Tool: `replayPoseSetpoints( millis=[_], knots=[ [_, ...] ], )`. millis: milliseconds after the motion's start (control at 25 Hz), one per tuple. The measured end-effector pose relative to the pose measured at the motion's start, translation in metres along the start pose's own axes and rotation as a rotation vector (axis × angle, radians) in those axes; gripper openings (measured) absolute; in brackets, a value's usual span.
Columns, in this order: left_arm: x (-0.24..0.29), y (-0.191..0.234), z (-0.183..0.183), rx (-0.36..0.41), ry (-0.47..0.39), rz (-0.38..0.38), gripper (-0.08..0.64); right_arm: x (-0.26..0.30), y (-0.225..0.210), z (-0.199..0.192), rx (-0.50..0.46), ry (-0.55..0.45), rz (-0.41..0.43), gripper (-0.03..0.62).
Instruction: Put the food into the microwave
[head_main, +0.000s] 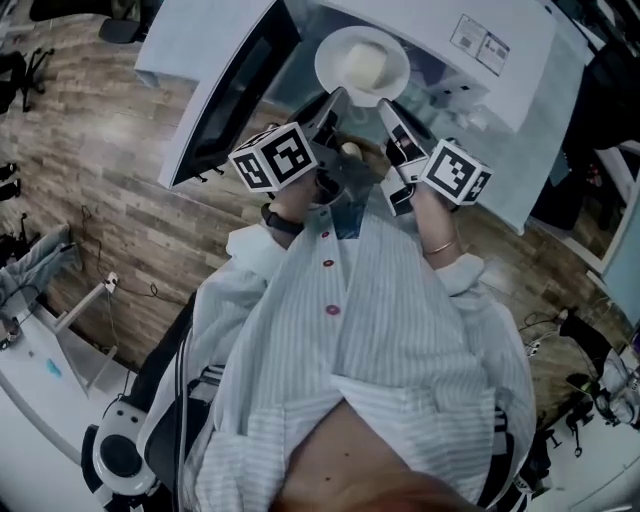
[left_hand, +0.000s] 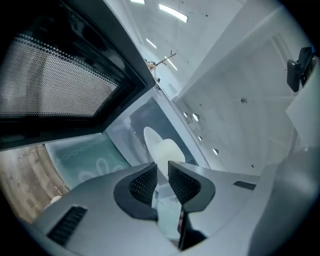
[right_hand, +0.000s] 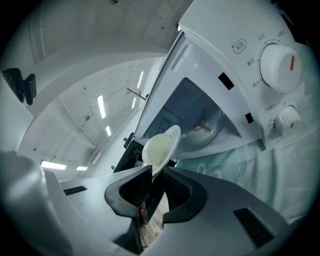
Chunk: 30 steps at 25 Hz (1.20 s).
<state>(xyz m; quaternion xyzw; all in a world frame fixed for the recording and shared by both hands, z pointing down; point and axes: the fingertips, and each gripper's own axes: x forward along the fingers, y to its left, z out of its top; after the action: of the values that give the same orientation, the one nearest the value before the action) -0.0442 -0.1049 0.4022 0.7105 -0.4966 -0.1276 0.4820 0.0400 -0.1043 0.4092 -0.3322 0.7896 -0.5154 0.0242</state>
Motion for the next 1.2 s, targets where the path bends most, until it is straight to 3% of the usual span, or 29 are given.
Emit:
replayPoseSetpoints(
  millis=[640, 1200],
  knots=[
    [0.025, 0.009, 0.020, 0.056, 0.181, -0.110, 0.071, 0.015, -0.002, 0.006, 0.051, -0.172, -0.120, 0.074],
    [0.039, 0.017, 0.003, 0.051, 0.219, -0.118, 0.071, 0.010, -0.022, 0.002, 0.058, -0.196, -0.163, 0.074]
  ],
)
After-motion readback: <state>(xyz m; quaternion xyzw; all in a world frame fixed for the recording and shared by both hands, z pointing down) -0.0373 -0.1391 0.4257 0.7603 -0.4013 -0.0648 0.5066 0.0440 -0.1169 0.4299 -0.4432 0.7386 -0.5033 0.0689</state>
